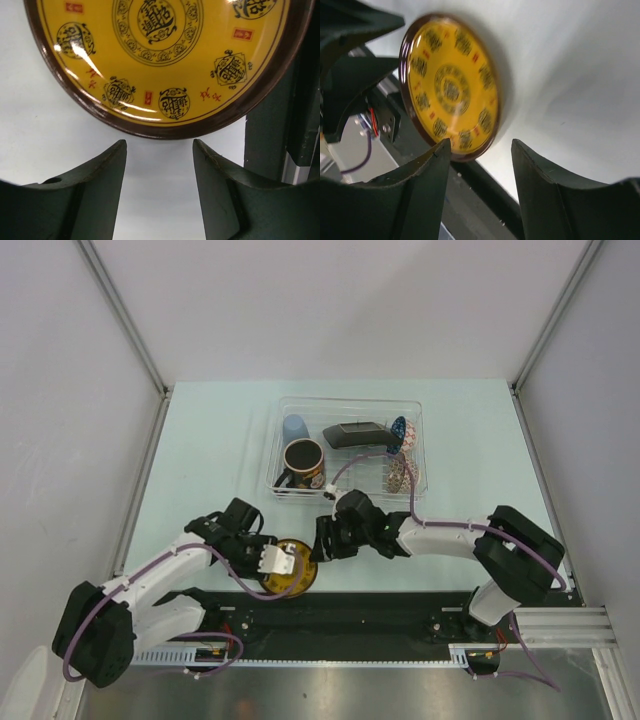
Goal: Load the mixed dishes into the dish rack
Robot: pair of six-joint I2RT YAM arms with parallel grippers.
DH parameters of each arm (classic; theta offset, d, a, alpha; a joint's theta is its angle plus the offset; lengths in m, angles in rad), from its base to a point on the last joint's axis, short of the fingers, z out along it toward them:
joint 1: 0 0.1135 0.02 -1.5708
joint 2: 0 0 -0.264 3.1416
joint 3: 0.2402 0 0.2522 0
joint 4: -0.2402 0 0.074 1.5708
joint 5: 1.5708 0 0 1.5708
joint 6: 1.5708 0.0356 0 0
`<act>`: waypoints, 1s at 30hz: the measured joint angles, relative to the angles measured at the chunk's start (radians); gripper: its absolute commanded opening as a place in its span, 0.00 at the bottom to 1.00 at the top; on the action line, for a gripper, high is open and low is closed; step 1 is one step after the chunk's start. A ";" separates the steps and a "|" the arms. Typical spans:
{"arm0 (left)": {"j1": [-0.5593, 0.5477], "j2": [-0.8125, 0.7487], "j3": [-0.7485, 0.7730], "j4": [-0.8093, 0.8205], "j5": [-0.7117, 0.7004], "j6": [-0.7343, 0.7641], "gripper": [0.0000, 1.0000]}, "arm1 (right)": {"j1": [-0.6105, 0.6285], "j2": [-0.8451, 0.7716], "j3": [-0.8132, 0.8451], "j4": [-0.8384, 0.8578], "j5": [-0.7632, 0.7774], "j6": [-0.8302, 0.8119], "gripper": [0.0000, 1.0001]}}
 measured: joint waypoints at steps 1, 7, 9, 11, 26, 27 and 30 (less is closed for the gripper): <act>-0.008 0.003 -0.005 0.005 -0.001 0.000 0.61 | 0.023 -0.007 0.000 -0.012 0.010 0.000 0.57; -0.037 0.023 -0.015 0.038 -0.003 -0.004 0.61 | 0.071 -0.014 0.000 -0.048 0.043 0.001 0.58; -0.047 0.027 -0.015 0.048 -0.003 -0.007 0.61 | 0.077 -0.014 0.000 -0.050 0.063 0.005 0.57; -0.060 0.028 -0.015 0.061 -0.002 -0.015 0.61 | 0.082 -0.012 0.000 -0.050 0.073 0.010 0.57; -0.105 0.051 -0.015 0.111 -0.001 -0.085 0.60 | 0.085 0.084 0.050 -0.051 0.084 0.001 0.55; -0.108 0.053 -0.015 0.112 -0.003 -0.089 0.61 | 0.086 0.084 0.050 -0.052 0.084 -0.003 0.53; -0.116 0.062 -0.013 0.114 -0.010 -0.098 0.61 | 0.089 0.083 0.050 -0.055 0.090 -0.019 0.49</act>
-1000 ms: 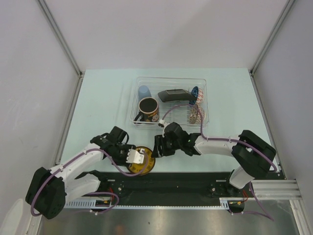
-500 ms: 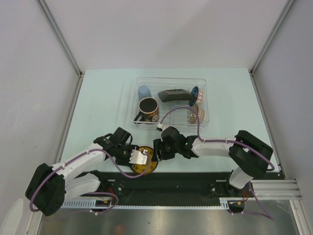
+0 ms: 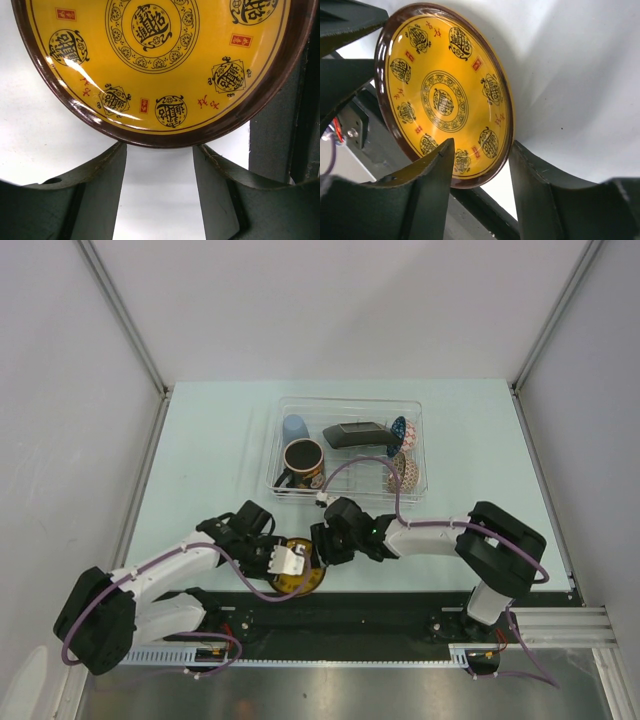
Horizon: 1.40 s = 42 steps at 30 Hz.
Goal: Load the mixed dishes into the dish rack
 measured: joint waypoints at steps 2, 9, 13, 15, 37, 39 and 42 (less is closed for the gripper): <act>-0.004 0.004 0.002 0.000 -0.002 -0.003 0.60 | 0.006 -0.004 0.000 -0.007 0.009 -0.017 0.47; -0.010 0.012 0.006 0.001 -0.008 -0.013 0.60 | 0.043 -0.072 0.013 -0.049 0.053 -0.080 0.47; -0.011 0.012 0.006 0.007 -0.006 -0.027 0.60 | 0.051 -0.089 0.041 -0.038 0.047 -0.091 0.48; -0.013 0.013 0.006 0.015 -0.003 -0.030 0.60 | 0.053 -0.088 0.058 -0.031 0.038 -0.097 0.48; -0.026 0.003 0.069 0.052 0.026 -0.109 0.58 | 0.011 0.016 0.138 -0.050 0.011 -0.097 0.00; -0.016 0.003 0.109 0.027 0.022 -0.129 0.57 | 0.010 0.007 0.138 -0.061 0.011 -0.110 0.00; 0.034 -0.002 0.220 -0.028 0.023 -0.177 0.58 | -0.002 -0.036 0.138 -0.110 0.013 -0.149 0.00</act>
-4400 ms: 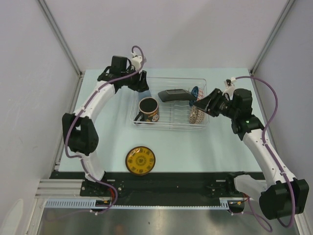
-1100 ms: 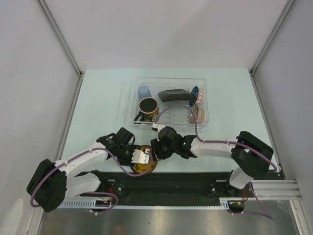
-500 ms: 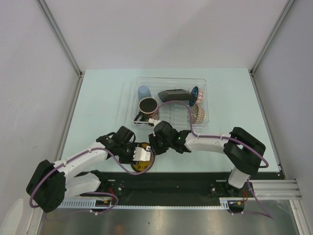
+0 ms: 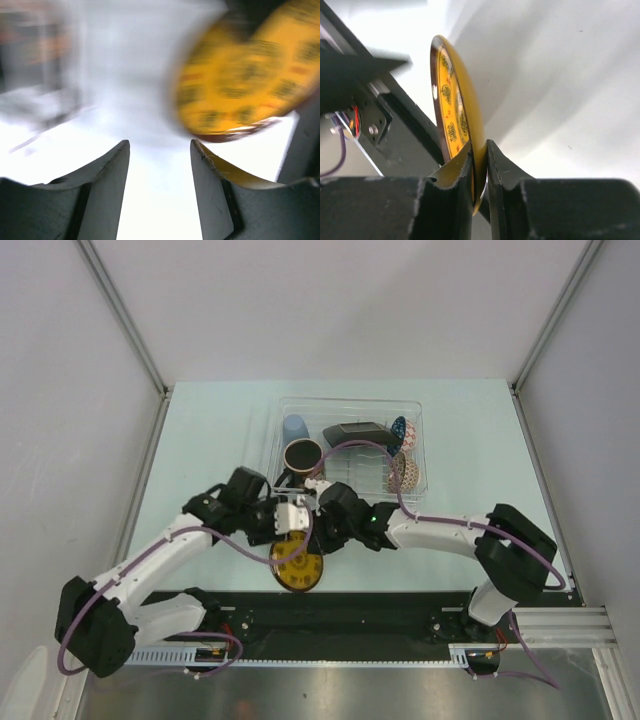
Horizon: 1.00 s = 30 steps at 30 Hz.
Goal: Load the mixed dishes into the dish rack
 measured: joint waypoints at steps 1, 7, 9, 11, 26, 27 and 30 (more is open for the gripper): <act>0.024 -0.004 0.039 -0.013 -0.001 -0.019 0.58 | -0.005 -0.021 0.000 -0.019 0.001 -0.018 0.00; 0.285 -0.086 0.341 -0.082 0.059 -0.161 0.58 | -0.052 -0.182 0.006 -0.136 0.011 -0.140 0.00; 0.372 -0.109 0.419 -0.124 0.100 -0.196 0.58 | -0.076 -0.258 0.027 -0.177 0.024 -0.197 0.00; 0.450 -0.124 0.463 -0.162 0.140 -0.227 0.58 | -0.095 -0.331 0.063 -0.198 0.044 -0.257 0.00; 0.584 -0.164 0.327 -0.225 0.319 -0.466 0.58 | -0.086 -0.527 0.239 -0.225 0.542 -1.097 0.00; 0.584 -0.171 0.319 -0.221 0.320 -0.475 0.58 | -0.089 -0.515 0.236 -0.237 0.564 -1.128 0.00; 0.584 -0.188 0.298 -0.197 0.328 -0.506 0.58 | -0.112 -0.493 0.206 -0.271 0.621 -1.234 0.00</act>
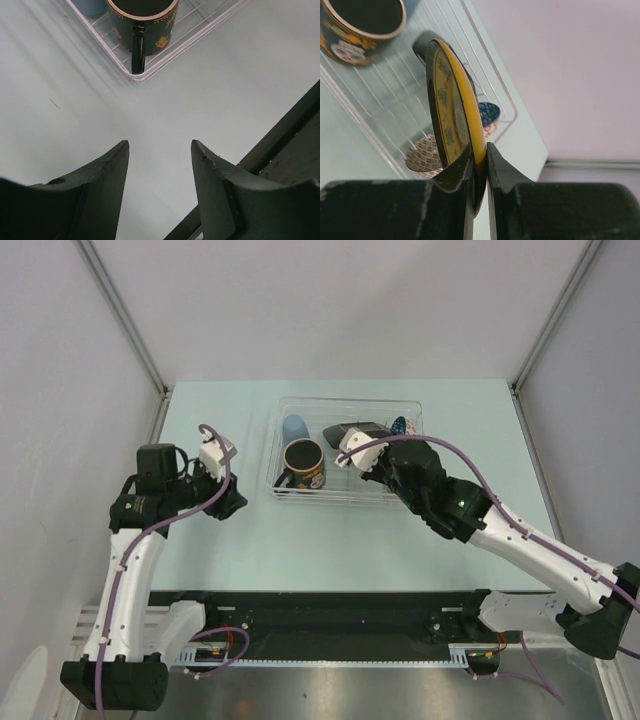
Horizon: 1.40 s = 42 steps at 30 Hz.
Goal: Load the mixed dishes into the dish rack
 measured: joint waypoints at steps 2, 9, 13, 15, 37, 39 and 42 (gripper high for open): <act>0.000 -0.004 -0.009 0.015 0.006 -0.012 0.58 | -0.014 0.002 -0.014 -0.003 0.011 -0.035 0.00; 0.000 0.003 -0.032 0.063 0.010 -0.040 0.58 | -0.039 0.008 -0.108 0.012 0.005 -0.172 0.00; 0.000 0.019 -0.044 0.095 0.010 -0.052 0.58 | -0.048 0.018 -0.163 0.027 -0.062 -0.245 0.00; 0.000 0.029 -0.048 0.105 0.010 -0.055 0.58 | -0.055 0.024 -0.180 0.040 -0.096 -0.275 0.00; 0.025 0.103 -0.066 0.186 0.014 -0.062 0.58 | -0.134 0.160 -0.208 0.209 -0.228 -0.406 0.00; 0.027 0.103 -0.073 0.190 0.014 -0.061 0.58 | -0.137 0.166 -0.209 0.218 -0.230 -0.406 0.00; 0.029 0.103 -0.079 0.192 0.014 -0.061 0.58 | -0.142 0.174 -0.214 0.233 -0.239 -0.404 0.00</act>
